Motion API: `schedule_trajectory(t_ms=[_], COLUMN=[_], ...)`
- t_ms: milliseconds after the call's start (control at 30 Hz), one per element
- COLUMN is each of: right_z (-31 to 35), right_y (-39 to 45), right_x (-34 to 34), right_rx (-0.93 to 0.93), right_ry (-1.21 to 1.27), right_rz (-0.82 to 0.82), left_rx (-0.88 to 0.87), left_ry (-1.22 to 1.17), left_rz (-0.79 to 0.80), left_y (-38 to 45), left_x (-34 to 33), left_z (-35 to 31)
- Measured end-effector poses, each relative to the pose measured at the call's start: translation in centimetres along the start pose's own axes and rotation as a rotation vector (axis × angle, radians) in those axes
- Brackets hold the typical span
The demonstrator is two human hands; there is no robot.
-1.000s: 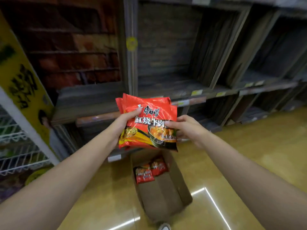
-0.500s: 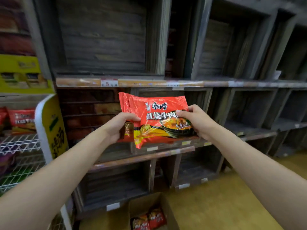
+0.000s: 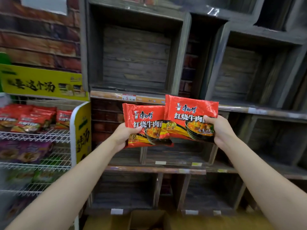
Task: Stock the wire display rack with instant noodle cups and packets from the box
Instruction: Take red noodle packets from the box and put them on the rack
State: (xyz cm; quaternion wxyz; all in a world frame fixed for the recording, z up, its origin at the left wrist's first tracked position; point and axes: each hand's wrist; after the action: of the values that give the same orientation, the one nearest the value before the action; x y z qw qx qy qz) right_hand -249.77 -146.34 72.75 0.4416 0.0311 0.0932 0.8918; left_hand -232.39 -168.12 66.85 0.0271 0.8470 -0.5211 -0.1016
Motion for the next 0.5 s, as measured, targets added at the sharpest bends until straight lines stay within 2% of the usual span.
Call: schedule_trajectory(t_ms=[267,500], right_z=[-0.7,-1.4], right_y=[0.7,0.6], right_x=[-0.7,-4.8], right_rx=[-0.049,-0.044], right_ry=[0.064,0.077], right_rz=[0.054,0.138], left_rx=[-0.061,-0.077], left_ry=[0.108,0.149], left_rz=[-0.01,-0.051], left_y=[-0.6,-2.1], left_x=[-0.1,2.6], left_z=[-1.2,-2.0])
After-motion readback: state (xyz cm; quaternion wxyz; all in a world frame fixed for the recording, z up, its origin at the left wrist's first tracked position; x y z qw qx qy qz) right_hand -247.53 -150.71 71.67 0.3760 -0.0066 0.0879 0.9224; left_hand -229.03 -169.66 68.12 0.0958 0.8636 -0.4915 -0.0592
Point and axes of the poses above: each hand's wrist, its own y-axis towards the middle knuckle, its own x-axis out of the back of the hand, z = x × y, and after that the axes turned 11 degrees about z, right-handed
